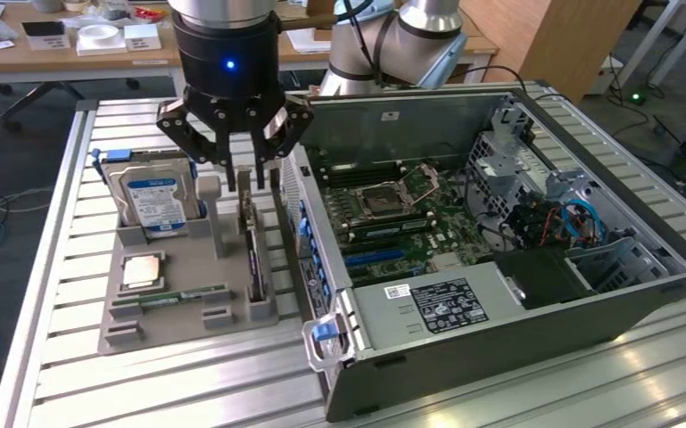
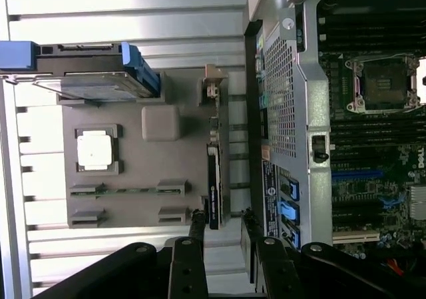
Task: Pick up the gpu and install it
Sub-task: 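Pick up the gpu and move the gpu toward the slot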
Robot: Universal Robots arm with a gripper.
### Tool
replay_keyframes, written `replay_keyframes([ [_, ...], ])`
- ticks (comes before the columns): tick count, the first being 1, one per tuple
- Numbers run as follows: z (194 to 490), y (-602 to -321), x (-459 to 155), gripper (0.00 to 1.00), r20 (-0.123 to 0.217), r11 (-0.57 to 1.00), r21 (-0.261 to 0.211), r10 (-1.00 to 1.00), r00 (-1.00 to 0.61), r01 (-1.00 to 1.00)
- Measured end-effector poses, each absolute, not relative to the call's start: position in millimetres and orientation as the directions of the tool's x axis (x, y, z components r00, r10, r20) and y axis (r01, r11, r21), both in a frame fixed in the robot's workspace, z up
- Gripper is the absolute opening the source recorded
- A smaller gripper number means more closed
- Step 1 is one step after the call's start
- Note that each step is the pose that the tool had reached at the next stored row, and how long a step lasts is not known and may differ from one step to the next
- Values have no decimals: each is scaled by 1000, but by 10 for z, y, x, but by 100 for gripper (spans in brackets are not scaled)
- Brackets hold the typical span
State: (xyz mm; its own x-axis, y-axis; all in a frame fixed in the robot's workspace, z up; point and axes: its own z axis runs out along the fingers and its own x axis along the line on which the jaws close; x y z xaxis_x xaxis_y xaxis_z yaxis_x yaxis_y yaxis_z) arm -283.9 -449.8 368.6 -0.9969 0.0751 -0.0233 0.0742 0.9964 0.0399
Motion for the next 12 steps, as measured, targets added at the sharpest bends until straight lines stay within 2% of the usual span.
replay_keyframes([
  [12,3623,-4498,-2840,36,-23,996,40,75,-997,74],
])
